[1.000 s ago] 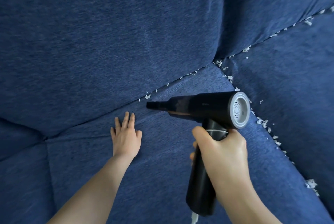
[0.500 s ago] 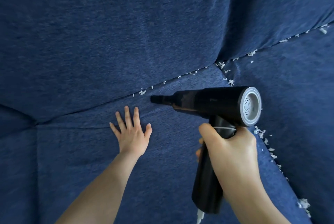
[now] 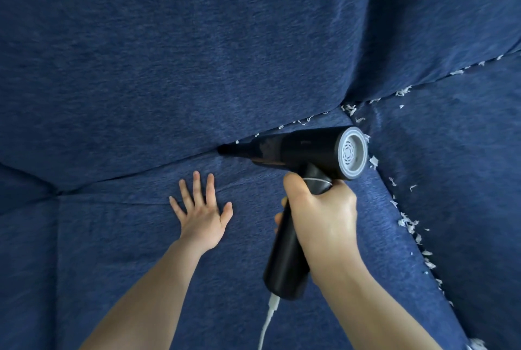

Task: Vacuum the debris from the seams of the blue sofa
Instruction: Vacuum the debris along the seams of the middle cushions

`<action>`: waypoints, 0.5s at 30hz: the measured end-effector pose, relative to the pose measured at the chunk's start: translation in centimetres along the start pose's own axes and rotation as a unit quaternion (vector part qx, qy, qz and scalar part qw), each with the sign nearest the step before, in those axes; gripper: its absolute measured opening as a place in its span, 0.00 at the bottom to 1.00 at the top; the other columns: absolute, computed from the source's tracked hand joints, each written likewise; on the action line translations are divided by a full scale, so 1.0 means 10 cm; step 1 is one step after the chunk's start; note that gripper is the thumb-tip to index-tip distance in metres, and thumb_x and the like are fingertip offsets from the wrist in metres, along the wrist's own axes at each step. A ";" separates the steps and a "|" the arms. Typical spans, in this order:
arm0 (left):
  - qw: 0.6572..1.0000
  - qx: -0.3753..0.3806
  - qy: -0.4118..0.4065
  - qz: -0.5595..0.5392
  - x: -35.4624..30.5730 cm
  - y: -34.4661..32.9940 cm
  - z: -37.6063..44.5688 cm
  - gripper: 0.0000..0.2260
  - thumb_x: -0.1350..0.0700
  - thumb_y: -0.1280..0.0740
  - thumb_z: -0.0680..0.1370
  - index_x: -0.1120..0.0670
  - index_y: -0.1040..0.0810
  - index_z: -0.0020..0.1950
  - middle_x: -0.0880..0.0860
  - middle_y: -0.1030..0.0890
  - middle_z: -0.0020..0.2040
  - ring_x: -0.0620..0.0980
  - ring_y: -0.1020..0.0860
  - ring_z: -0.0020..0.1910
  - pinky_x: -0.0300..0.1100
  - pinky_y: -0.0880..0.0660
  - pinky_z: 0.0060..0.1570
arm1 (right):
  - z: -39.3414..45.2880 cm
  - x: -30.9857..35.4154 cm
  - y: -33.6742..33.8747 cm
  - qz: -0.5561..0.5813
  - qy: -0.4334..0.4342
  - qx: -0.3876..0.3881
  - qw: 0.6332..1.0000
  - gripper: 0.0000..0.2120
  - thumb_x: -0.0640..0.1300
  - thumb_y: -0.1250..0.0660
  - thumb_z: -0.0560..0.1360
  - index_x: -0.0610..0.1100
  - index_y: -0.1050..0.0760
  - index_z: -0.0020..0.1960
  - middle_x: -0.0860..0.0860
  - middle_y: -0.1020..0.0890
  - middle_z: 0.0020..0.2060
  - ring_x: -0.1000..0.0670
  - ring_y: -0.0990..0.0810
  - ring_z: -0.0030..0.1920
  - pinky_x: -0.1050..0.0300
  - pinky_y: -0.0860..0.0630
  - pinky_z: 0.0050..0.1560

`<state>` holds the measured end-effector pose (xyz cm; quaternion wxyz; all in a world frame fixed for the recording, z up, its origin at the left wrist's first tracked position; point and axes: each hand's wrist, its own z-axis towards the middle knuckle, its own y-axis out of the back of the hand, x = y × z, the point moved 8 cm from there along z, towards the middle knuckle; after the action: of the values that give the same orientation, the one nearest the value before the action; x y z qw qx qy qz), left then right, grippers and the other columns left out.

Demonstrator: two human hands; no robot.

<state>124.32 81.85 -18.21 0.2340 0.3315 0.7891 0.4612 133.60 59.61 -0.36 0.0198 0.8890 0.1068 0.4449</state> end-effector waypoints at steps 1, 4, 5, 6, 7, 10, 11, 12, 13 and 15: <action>1.000 0.004 0.001 0.002 0.00 -0.01 0.00 0.34 0.37 0.56 0.79 0.48 0.70 0.76 0.51 0.75 0.74 0.59 0.74 0.73 0.63 0.70 0.69 | 0.00 0.01 0.01 -0.004 0.001 0.005 1.000 0.07 0.44 0.29 0.72 0.42 0.23 0.39 0.49 0.17 0.25 0.47 0.16 0.26 0.40 0.14 0.41; 1.000 0.005 0.003 0.004 -0.01 -0.03 0.03 0.34 0.37 0.56 0.79 0.48 0.71 0.76 0.51 0.76 0.73 0.59 0.74 0.72 0.63 0.71 0.69 | -0.03 0.01 0.03 0.000 0.002 0.018 1.000 0.07 0.43 0.29 0.72 0.42 0.23 0.39 0.49 0.18 0.25 0.48 0.17 0.25 0.41 0.14 0.40; 1.000 0.004 0.004 0.004 -0.02 -0.04 0.03 0.34 0.37 0.56 0.79 0.48 0.71 0.76 0.51 0.76 0.73 0.58 0.74 0.72 0.63 0.70 0.69 | -0.04 0.01 0.02 -0.004 0.003 0.021 1.000 0.07 0.43 0.29 0.72 0.41 0.23 0.39 0.49 0.18 0.25 0.48 0.17 0.25 0.42 0.14 0.39; 1.000 0.000 0.004 0.004 -0.01 -0.04 0.03 0.34 0.37 0.55 0.79 0.48 0.70 0.76 0.51 0.76 0.73 0.58 0.74 0.72 0.63 0.70 0.69 | -0.05 -0.01 -0.02 -0.010 0.005 0.024 1.000 0.07 0.44 0.29 0.72 0.41 0.22 0.39 0.49 0.18 0.25 0.48 0.16 0.25 0.44 0.15 0.38; 1.000 -0.006 0.003 0.003 -0.02 -0.03 0.03 0.34 0.37 0.55 0.79 0.48 0.70 0.76 0.51 0.76 0.73 0.58 0.74 0.73 0.63 0.70 0.69 | -0.05 -0.02 -0.06 -0.012 0.006 0.025 1.000 0.07 0.44 0.29 0.72 0.41 0.22 0.40 0.49 0.18 0.25 0.48 0.16 0.25 0.46 0.15 0.36; 1.000 -0.029 -0.005 -0.007 -0.03 -0.01 0.01 0.34 0.37 0.56 0.78 0.48 0.68 0.77 0.51 0.74 0.75 0.58 0.72 0.73 0.63 0.70 0.69 | -0.03 -0.07 -0.14 -0.004 0.002 0.019 1.000 0.08 0.45 0.28 0.72 0.40 0.21 0.43 0.49 0.17 0.27 0.49 0.17 0.25 0.52 0.18 0.32; 0.999 -0.042 -0.008 -0.009 -0.03 0.00 0.00 0.34 0.36 0.57 0.77 0.49 0.66 0.77 0.51 0.72 0.75 0.58 0.71 0.74 0.63 0.69 0.70 | -0.02 -0.08 -0.12 -0.005 0.005 0.016 1.000 0.08 0.46 0.29 0.72 0.40 0.21 0.42 0.49 0.17 0.27 0.49 0.16 0.26 0.49 0.16 0.34; 0.998 -0.059 -0.013 -0.009 -0.03 0.01 -0.02 0.34 0.35 0.58 0.76 0.49 0.64 0.78 0.52 0.70 0.76 0.58 0.69 0.75 0.63 0.68 0.70 | -0.02 -0.08 -0.09 -0.009 0.010 0.013 1.000 0.08 0.46 0.29 0.72 0.40 0.22 0.41 0.49 0.17 0.26 0.48 0.16 0.27 0.46 0.15 0.38; 0.997 -0.078 -0.017 -0.007 -0.03 0.04 -0.04 0.35 0.35 0.60 0.75 0.49 0.61 0.79 0.52 0.66 0.78 0.59 0.67 0.76 0.63 0.67 0.70 | -0.03 -0.09 -0.05 -0.014 0.013 0.007 1.000 0.08 0.46 0.29 0.72 0.41 0.22 0.39 0.50 0.17 0.25 0.47 0.16 0.28 0.42 0.15 0.40; 0.994 -0.108 -0.026 -0.010 -0.04 0.08 -0.08 0.36 0.35 0.59 0.75 0.50 0.55 0.79 0.54 0.59 0.79 0.60 0.62 0.77 0.63 0.64 0.71 | -0.04 -0.10 0.08 -0.005 0.011 -0.017 1.000 0.08 0.45 0.28 0.72 0.42 0.23 0.38 0.49 0.17 0.25 0.47 0.16 0.27 0.40 0.15 0.41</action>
<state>124.36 81.38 -17.10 0.2932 0.3086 0.7315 0.5326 132.88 58.58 -0.77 0.0356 0.8832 0.1040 0.4559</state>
